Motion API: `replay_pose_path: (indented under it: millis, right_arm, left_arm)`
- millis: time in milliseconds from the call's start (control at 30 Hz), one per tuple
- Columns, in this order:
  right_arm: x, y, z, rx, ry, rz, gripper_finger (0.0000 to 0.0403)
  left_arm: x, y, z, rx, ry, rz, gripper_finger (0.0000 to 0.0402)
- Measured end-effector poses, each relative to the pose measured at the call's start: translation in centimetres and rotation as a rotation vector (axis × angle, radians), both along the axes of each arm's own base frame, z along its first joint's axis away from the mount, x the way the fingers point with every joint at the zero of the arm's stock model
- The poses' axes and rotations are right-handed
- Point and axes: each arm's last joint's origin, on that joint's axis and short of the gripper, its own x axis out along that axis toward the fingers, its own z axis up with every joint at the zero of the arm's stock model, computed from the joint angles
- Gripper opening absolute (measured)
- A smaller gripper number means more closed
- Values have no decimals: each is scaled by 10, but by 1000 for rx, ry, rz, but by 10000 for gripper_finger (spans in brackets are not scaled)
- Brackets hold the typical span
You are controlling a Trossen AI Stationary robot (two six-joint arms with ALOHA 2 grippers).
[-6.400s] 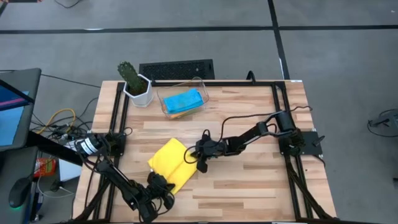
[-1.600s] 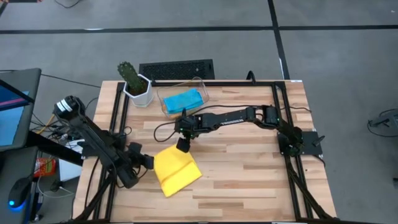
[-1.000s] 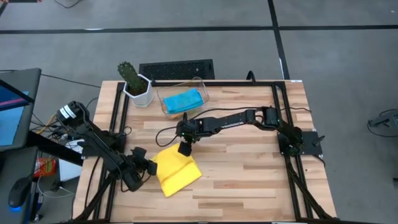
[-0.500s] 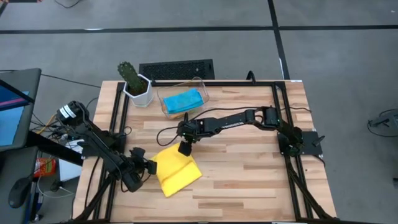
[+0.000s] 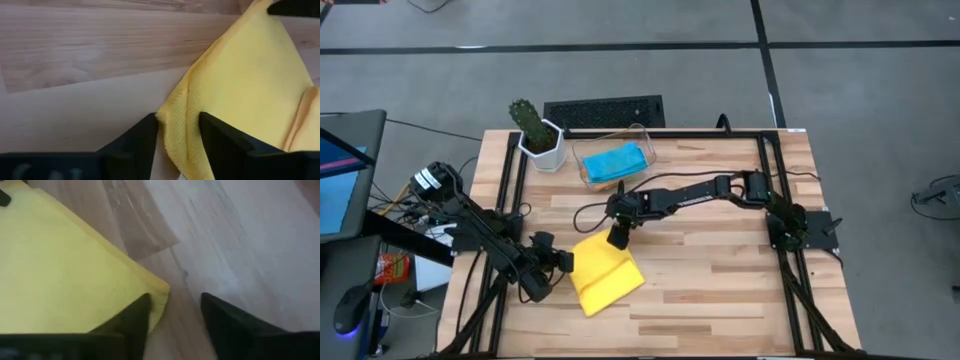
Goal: Fold microfiber towels
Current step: Fold the yellow microfiber cloth
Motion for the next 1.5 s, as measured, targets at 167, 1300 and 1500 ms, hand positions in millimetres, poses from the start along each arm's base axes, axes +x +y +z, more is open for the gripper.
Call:
replay_pose_path:
  millis: [167,1300,1500]
  right_arm:
    - [-1,-1,-1,-9,8,2,121]
    - [-13,1,57,0,-54,55,7]
    - [-16,21,55,-3,-19,96,9]
  left_arm:
    - [1,-1,0,-3,-10,-5,102]
    - [11,1,28,60,-157,-42,0]
    - [21,-9,43,67,-146,-145,0]
